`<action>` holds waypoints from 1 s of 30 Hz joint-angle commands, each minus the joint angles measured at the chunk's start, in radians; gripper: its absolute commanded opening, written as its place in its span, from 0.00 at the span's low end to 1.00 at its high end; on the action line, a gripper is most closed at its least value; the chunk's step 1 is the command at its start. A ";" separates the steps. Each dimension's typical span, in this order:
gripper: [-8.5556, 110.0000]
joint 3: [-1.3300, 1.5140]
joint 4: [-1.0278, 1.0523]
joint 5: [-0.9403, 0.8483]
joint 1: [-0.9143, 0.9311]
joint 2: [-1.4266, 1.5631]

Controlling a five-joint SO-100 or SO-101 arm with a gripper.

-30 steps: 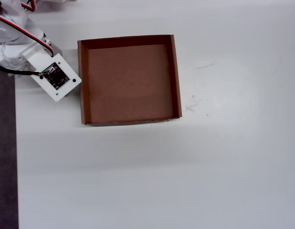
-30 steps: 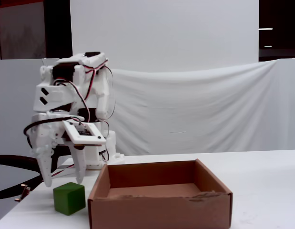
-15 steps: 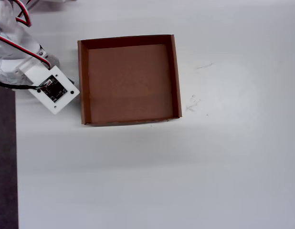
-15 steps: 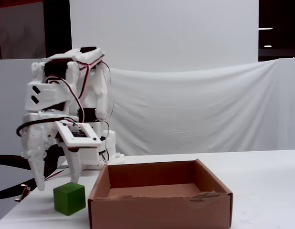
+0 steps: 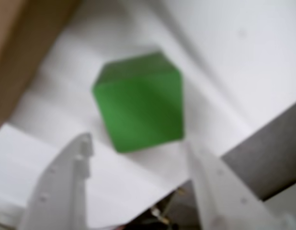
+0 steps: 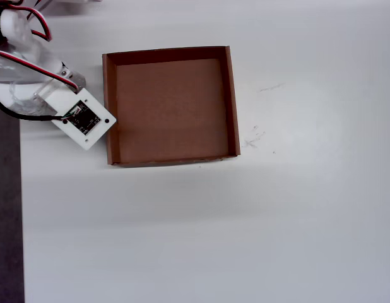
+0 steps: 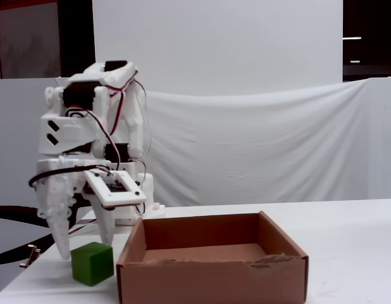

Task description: Grasp a green cube and put it in a box.

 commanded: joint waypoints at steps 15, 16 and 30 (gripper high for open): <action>0.29 -0.183 -0.014 -0.035 -0.034 -0.110; 0.29 -0.187 -0.014 -0.035 -0.037 -0.117; 0.31 -0.187 -0.040 -0.035 -0.061 -0.156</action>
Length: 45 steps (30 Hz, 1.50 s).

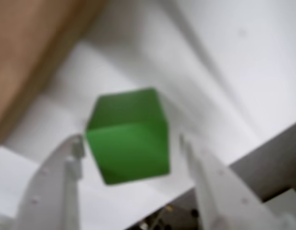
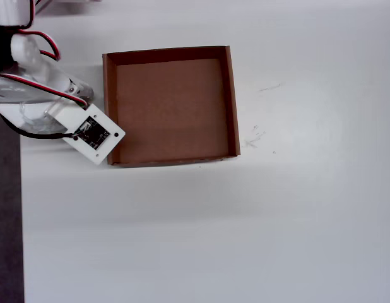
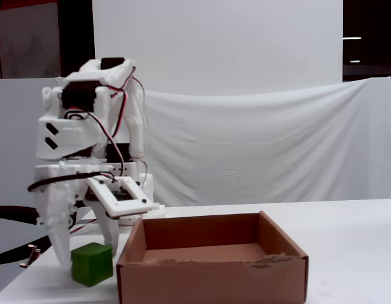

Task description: Grasp a green cube and put it in a box.

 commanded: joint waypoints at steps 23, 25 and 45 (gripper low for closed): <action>0.27 -0.035 -0.058 -0.038 -0.003 -0.008; 0.25 -0.035 -0.058 -0.038 -0.003 -0.008; 0.18 -0.037 -0.025 -0.028 0.000 0.038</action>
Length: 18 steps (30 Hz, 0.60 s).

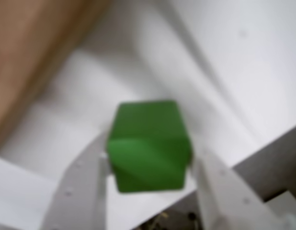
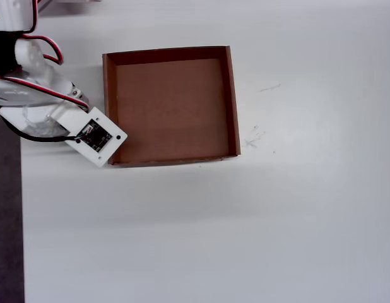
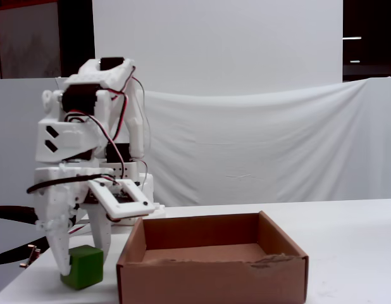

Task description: Grasp a green cube and put it in a box.

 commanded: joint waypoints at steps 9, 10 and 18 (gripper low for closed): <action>0.18 -0.140 0.259 0.018 -0.018 0.233; 0.18 -0.147 0.276 0.023 -0.023 0.253; 0.18 -0.198 0.351 0.204 -0.196 0.360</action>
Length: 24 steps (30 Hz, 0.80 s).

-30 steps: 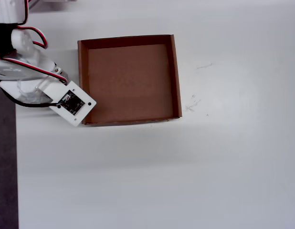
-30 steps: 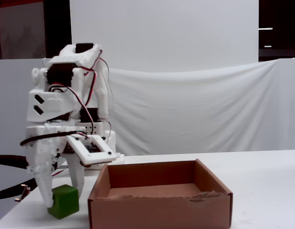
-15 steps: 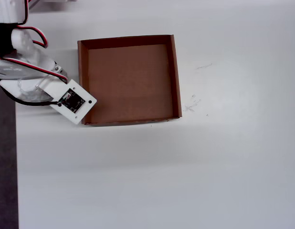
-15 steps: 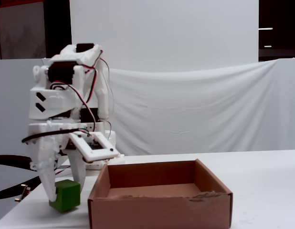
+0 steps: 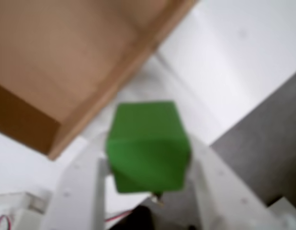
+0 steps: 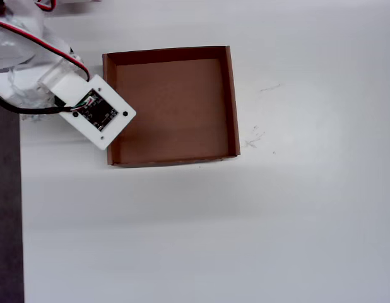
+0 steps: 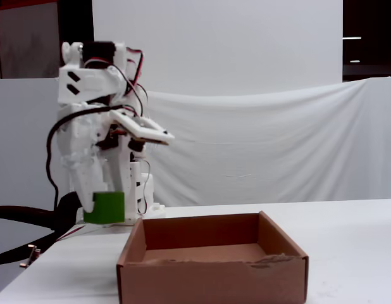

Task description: Grasp a green cube and put it in a box.

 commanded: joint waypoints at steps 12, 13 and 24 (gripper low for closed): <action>0.18 -0.121 0.044 0.198 -0.221 -0.040; 0.18 -0.110 0.037 0.198 -0.227 -0.051; 0.20 -0.035 -0.054 0.198 -0.284 -0.144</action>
